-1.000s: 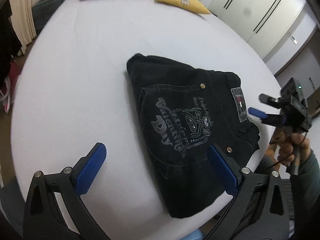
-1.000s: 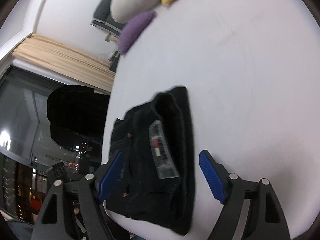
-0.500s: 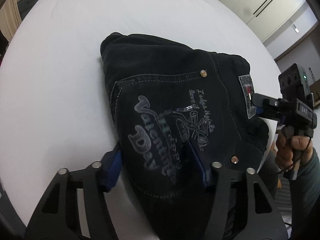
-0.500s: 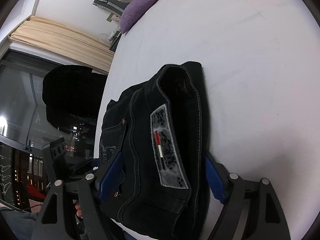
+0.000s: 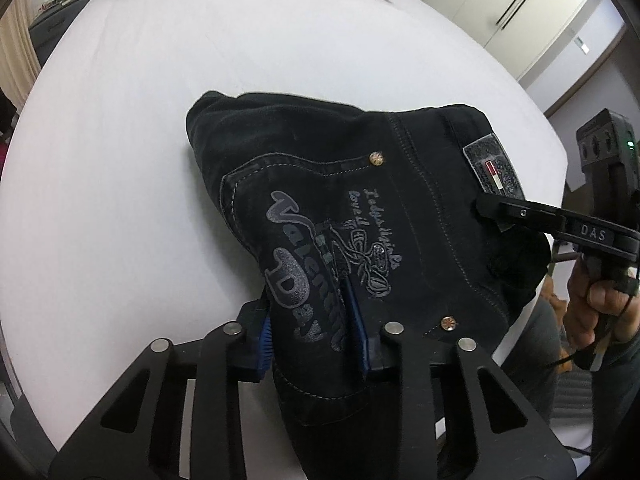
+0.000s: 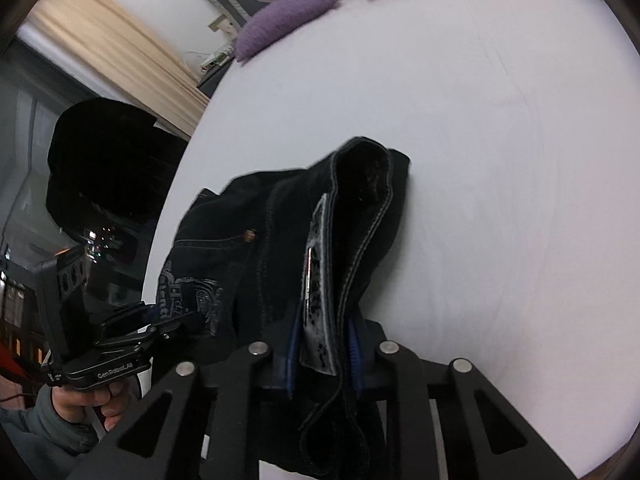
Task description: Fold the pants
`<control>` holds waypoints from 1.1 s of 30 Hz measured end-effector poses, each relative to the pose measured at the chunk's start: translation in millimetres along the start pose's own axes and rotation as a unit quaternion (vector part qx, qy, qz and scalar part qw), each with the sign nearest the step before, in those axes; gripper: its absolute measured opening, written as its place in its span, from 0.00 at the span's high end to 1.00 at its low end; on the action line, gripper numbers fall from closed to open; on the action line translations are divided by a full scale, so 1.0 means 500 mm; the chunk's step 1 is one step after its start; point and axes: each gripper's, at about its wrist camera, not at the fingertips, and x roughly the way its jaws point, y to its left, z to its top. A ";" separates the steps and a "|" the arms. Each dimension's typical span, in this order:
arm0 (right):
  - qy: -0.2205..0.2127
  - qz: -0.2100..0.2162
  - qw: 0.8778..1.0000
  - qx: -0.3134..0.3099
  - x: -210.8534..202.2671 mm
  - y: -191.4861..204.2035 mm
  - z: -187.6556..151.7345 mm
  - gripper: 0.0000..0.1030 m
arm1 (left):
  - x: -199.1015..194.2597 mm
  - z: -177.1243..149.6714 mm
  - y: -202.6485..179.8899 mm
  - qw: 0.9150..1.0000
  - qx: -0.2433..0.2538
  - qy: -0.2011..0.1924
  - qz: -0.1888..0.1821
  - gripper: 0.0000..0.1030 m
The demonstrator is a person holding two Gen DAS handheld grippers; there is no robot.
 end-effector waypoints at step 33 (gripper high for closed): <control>0.025 0.102 0.993 0.050 0.274 -0.022 0.234 0.67 | 0.068 0.154 0.227 0.991 -0.028 -0.042 0.122 0.35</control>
